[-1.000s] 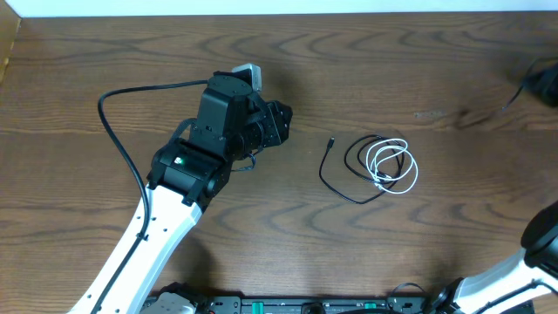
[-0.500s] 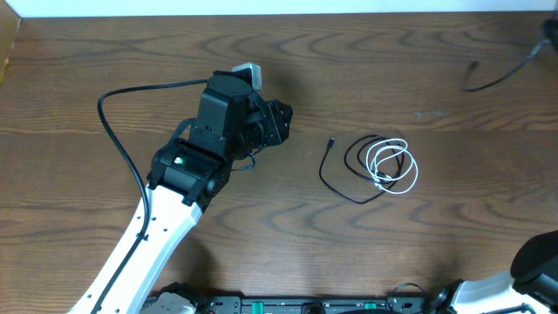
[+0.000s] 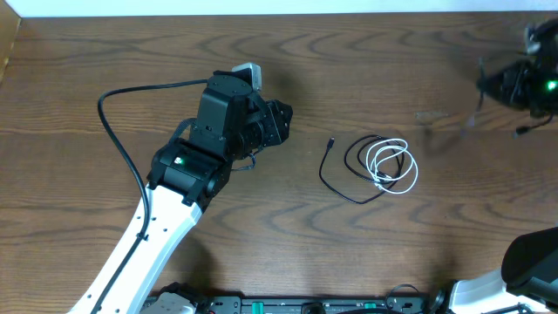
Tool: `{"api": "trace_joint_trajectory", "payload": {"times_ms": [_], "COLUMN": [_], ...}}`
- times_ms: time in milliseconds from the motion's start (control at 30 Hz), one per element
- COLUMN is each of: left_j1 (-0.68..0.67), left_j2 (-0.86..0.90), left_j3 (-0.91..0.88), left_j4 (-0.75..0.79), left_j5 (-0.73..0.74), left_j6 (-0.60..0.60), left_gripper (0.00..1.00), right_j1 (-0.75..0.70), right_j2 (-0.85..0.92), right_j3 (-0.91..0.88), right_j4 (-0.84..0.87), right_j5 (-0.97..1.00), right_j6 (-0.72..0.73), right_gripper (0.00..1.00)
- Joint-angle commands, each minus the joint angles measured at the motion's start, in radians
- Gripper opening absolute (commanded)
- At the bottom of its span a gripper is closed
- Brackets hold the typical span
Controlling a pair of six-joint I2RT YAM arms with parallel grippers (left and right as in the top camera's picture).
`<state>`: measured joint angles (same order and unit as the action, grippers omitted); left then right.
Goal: Untangle cables
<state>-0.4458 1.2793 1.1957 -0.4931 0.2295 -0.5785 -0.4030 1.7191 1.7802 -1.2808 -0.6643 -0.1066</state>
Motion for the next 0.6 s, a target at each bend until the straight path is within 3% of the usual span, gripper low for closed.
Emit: {"api": "trace_joint_trajectory", "payload": {"times_ms": [0, 100, 200, 467, 533, 567], "left_j1": [0.002, 0.002, 0.002, 0.002, 0.002, 0.002], "left_j2": [-0.005, -0.005, -0.005, -0.005, -0.005, -0.005], "left_j3": [0.013, 0.013, 0.013, 0.013, 0.013, 0.013], "left_j4": [0.001, 0.003, 0.001, 0.002, 0.002, 0.002], "left_j5": [-0.014, -0.014, -0.014, -0.013, -0.013, -0.013], "left_j6": [0.01, 0.01, 0.01, 0.01, 0.01, 0.01], "left_gripper": [0.45, 0.45, 0.45, 0.45, 0.45, 0.45], "right_j1": [-0.006, -0.018, -0.026, -0.028, -0.028, -0.028], "right_j2": [-0.019, -0.019, -0.018, 0.029, 0.05, 0.059], "right_j3": [0.01, 0.01, 0.009, 0.003, 0.003, 0.003], "right_j4": [-0.073, -0.077, -0.055, 0.166, 0.253, 0.281], "right_j5": [0.598, 0.891, 0.977, 0.988, 1.003, 1.016], "right_j6": [-0.026, 0.15, 0.169, -0.122, -0.135, -0.123], "right_gripper": [0.01, 0.01, 0.01, 0.01, 0.01, 0.06]}}
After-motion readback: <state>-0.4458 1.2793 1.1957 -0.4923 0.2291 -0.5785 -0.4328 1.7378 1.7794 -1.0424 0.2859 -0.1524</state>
